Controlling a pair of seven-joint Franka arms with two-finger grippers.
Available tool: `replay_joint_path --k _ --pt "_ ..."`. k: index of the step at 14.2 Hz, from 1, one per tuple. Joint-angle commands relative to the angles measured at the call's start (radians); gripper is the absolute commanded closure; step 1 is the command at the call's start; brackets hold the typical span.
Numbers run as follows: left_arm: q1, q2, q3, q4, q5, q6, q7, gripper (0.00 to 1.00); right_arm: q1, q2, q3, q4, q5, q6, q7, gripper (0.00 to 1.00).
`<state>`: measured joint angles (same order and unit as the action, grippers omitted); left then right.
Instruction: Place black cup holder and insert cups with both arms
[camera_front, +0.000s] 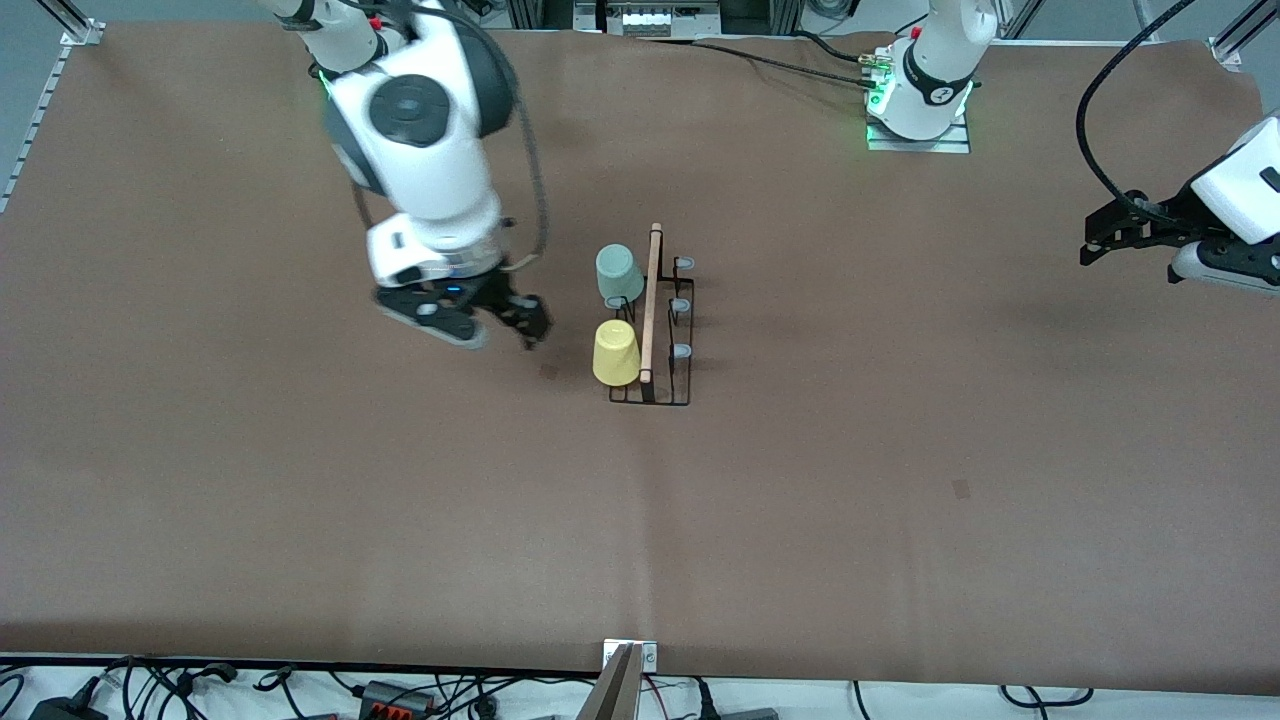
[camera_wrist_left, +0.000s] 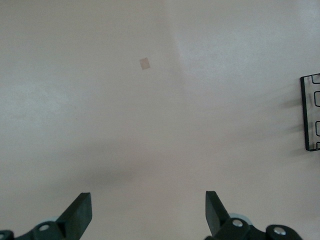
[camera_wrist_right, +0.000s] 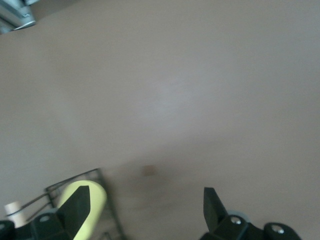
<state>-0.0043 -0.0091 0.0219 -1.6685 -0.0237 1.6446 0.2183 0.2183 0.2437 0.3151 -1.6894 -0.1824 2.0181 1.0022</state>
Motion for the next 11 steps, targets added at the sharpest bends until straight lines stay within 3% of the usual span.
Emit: replay_joint_path --k 1,4,6,9,11 --pt "0.001 -0.012 -0.007 0.001 0.019 0.0 -0.002 0.0 -0.153 -0.104 0.018 -0.015 0.105 -0.129 -0.269 0.0" --pt "0.001 -0.012 -0.005 0.001 0.019 0.0 -0.002 0.0 -0.29 -0.176 -0.023 0.008 0.109 -0.293 -0.673 0.0" --pt "0.001 -0.012 -0.005 0.001 0.019 0.0 -0.002 0.0 -0.309 -0.185 -0.138 0.095 0.109 -0.43 -0.845 0.0" --pt "0.001 -0.012 -0.005 0.001 0.019 0.0 -0.002 0.0 -0.358 -0.185 -0.226 0.187 0.11 -0.487 -0.915 0.0" --pt "0.001 -0.012 -0.005 0.003 0.019 0.0 -0.002 0.0 -0.421 -0.185 -0.223 0.189 0.109 -0.476 -0.912 0.0"
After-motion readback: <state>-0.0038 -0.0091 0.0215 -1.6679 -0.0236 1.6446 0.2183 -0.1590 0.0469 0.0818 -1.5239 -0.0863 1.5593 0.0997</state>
